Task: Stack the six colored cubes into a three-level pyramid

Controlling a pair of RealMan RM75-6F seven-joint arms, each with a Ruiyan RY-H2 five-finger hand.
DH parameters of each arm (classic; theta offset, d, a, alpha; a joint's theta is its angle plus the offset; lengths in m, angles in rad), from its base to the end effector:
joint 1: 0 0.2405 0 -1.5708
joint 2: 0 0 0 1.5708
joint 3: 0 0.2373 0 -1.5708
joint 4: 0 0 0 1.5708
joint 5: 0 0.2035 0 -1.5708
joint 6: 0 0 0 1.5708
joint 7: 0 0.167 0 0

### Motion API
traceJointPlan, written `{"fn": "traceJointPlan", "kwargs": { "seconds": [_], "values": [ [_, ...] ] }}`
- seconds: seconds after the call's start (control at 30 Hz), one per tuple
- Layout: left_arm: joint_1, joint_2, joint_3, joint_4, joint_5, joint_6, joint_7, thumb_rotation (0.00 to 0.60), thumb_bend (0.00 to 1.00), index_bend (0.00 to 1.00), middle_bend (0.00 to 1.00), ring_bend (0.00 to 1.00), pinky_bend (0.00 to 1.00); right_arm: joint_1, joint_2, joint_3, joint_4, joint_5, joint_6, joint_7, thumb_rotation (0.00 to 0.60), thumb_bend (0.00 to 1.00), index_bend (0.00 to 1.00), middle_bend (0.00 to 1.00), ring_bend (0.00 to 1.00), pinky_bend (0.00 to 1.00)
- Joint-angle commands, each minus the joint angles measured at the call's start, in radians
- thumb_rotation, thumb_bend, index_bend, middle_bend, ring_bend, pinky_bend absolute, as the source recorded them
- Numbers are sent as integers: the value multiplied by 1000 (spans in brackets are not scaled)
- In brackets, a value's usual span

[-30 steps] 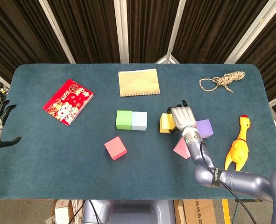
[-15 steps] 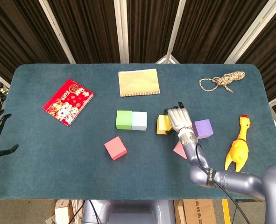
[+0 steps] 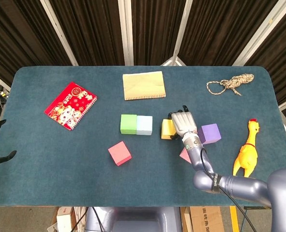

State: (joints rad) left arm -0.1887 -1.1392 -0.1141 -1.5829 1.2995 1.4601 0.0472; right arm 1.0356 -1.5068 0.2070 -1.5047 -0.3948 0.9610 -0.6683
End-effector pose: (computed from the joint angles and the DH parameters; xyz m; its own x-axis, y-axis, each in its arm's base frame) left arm -0.2978 0.2444 0.1730 0.4153 -0.0741 0.9067 0.9079 0.0964 -0.4080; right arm -0.1083 -0.4006 -0.0076 0.4693 -0.3744 0.7997 -0.8810 -0.1365 0.4530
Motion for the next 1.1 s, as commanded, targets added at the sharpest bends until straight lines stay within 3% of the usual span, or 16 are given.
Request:
{"fn": "traceJointPlan", "kwargs": {
  "seconds": [0.03, 1.1],
  "values": [
    [3, -2, -4, 9, -2, -3, -8, 600, 202, 145, 38, 0, 49, 4, -7, 4, 5, 4, -2, 1, 600, 189, 383, 455, 239, 0],
    [3, -33, -28, 49, -2, -30, -1, 600, 203, 145, 38, 0, 49, 76, -122, 41, 137, 53, -16, -54, 600, 189, 393, 455, 239, 0]
  ]
}}
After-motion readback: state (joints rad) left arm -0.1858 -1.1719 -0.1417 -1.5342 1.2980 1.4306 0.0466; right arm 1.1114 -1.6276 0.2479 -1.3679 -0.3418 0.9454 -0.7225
